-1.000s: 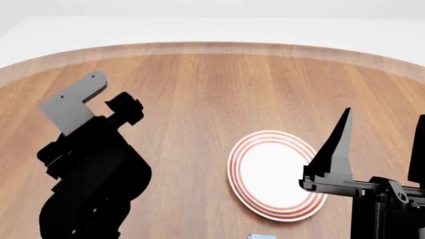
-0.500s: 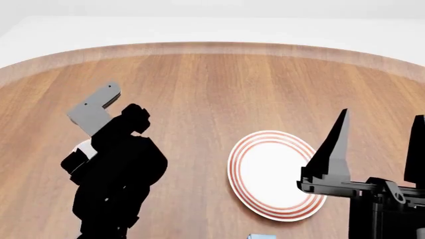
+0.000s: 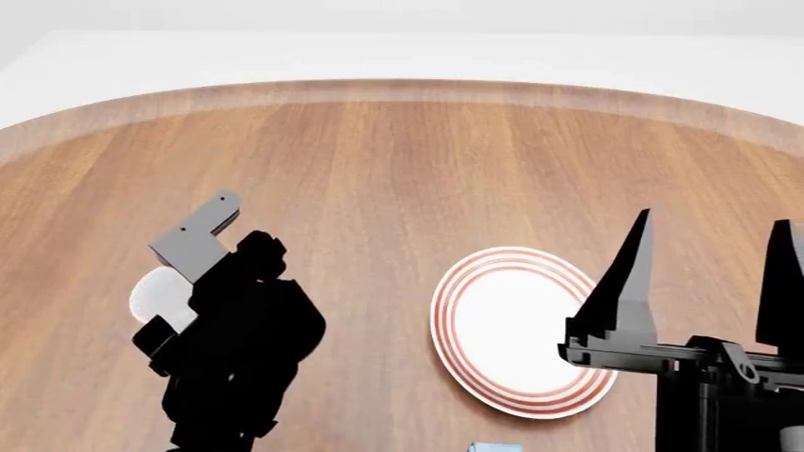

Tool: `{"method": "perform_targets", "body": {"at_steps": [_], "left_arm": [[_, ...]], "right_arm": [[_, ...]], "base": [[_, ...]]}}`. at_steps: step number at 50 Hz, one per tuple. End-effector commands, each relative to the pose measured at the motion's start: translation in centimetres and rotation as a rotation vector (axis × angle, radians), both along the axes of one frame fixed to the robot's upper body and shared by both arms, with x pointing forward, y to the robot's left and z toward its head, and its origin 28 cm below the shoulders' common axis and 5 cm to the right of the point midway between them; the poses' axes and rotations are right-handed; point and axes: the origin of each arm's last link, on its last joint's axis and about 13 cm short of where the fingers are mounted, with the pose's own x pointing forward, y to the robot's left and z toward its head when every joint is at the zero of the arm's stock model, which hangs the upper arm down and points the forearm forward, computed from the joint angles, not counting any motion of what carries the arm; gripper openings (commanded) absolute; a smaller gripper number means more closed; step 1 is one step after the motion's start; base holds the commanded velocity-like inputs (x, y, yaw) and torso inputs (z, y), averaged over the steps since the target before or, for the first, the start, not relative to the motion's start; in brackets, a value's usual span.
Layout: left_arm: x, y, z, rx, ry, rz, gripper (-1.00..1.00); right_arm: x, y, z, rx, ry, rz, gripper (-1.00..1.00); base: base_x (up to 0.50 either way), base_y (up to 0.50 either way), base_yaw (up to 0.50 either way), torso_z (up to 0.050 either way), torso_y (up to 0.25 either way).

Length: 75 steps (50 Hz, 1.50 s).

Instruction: Pick up the white mug and put it on the plate, and put the chocolate pudding to the right of the plate.

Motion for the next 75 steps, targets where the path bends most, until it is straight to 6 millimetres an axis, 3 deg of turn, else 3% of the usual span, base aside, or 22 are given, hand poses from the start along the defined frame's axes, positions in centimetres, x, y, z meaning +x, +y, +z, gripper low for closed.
{"method": "perform_targets", "body": {"at_steps": [1,75], "left_arm": [[0.5,0.0,-1.7,-0.004,0.032,-0.015,1.00],[1.7,1.5,-7.7,-0.060,0.136,-0.049,1.00]], "right_arm": [[0.1,0.0,-0.1,0.001,0.006,0.003,1.00],[0.1,0.2,-0.6,-0.016,0.030,0.020,1.00]], "base": [[0.00,0.00,0.00,0.000,0.000],[0.00,0.00,0.00,0.000,0.000]]}}
